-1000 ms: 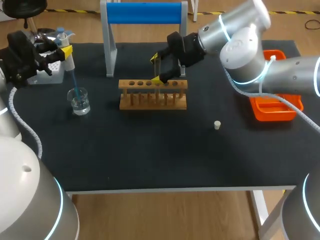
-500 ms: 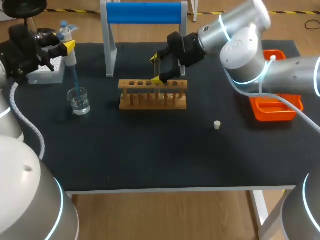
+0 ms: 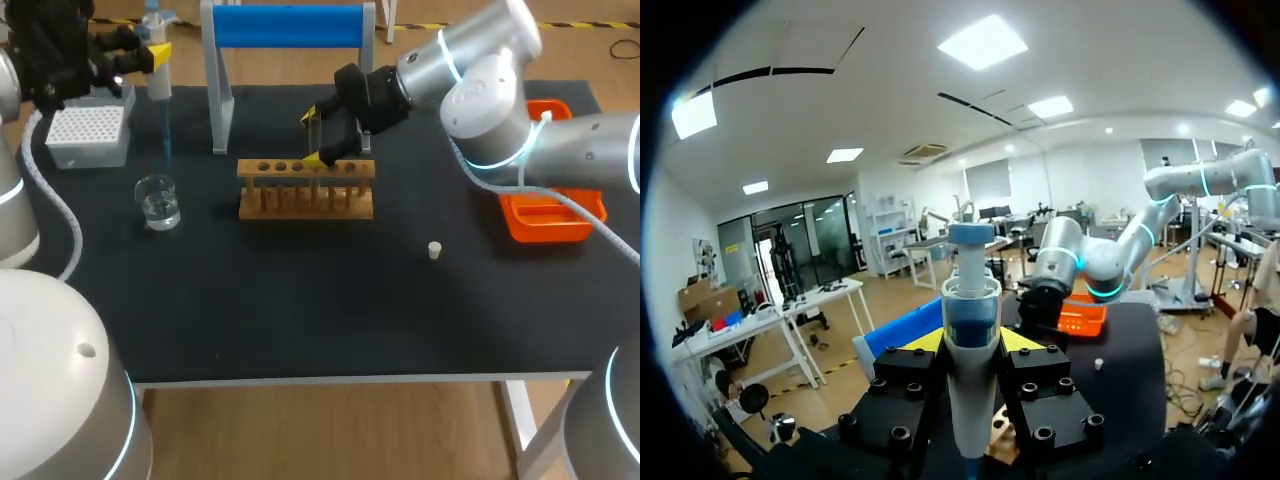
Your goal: Invert the test tube, pick up the pipette, mount the tip to pipette, aspirate from beaker and dispense into the tube, eject the tip, return the pipette, and cap with the stopper.
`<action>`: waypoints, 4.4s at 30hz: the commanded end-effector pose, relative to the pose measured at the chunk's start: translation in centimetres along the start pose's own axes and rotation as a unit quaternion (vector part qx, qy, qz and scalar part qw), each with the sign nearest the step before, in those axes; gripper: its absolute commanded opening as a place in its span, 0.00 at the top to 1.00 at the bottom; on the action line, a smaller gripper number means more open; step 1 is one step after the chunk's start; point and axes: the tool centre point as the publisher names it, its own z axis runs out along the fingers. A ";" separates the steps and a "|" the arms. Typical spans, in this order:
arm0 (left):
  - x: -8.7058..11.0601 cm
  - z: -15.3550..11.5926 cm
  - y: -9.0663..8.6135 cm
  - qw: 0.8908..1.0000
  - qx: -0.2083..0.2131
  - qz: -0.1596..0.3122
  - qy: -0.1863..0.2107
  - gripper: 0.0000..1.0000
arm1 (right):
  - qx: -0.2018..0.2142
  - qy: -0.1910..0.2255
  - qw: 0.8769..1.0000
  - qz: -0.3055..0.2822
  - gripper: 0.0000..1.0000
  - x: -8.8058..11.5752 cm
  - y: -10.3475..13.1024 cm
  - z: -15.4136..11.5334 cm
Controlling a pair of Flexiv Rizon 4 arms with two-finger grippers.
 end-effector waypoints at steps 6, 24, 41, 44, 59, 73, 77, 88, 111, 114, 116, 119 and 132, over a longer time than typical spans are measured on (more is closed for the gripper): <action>-0.1 3.0 -6.0 0.999 -0.008 -0.004 0.033 1.00 | 0.001 0.002 1.000 0.000 0.00 -0.1 0.0 -0.1; 2.1 9.3 -12.8 0.995 0.018 0.005 0.098 1.00 | 0.001 0.002 1.000 0.000 0.00 -0.1 0.0 -0.1; 3.9 13.9 -13.8 0.988 0.031 -0.008 0.150 1.00 | 0.001 0.002 1.000 0.000 0.00 -0.1 0.0 -0.1; 4.3 14.5 -13.9 0.987 0.035 -0.011 0.159 1.00 | 0.001 0.002 1.000 0.000 0.00 -0.1 0.0 -0.1; 6.1 16.6 -13.2 0.981 0.040 -0.035 0.184 1.00 | 0.001 0.002 1.000 0.000 0.00 -0.1 0.0 -0.1; 6.3 17.2 -12.3 0.979 0.049 -0.041 0.194 1.00 | 0.001 0.002 1.000 0.000 0.00 -0.1 0.0 -0.1; 6.2 17.3 -12.0 0.979 0.050 -0.043 0.194 1.00 | 0.001 0.002 1.000 0.000 0.00 -0.1 0.0 -0.1; 6.0 17.9 -11.4 0.978 0.055 -0.047 0.198 1.00 | 0.001 0.002 1.000 0.000 0.00 -0.1 0.0 -0.1; 5.6 18.1 -10.2 0.977 0.052 -0.055 0.198 1.00 | 0.001 0.002 1.000 0.000 0.00 -0.1 0.0 -0.1; 5.6 18.1 -10.0 0.977 0.053 -0.056 0.199 1.00 | 0.001 0.002 1.000 0.000 0.00 -0.1 0.0 -0.1; 5.6 18.1 -9.9 0.977 0.053 -0.057 0.198 1.00 | 0.001 0.002 1.000 0.000 0.00 -0.1 0.0 -0.1; 5.6 18.1 -9.7 0.977 0.052 -0.059 0.198 1.00 | 0.001 0.002 1.000 0.000 0.00 -0.1 0.0 -0.1; 5.2 17.9 -9.0 0.979 0.047 -0.061 0.190 1.00 | 0.001 0.002 1.000 0.000 0.00 -0.1 0.0 -0.1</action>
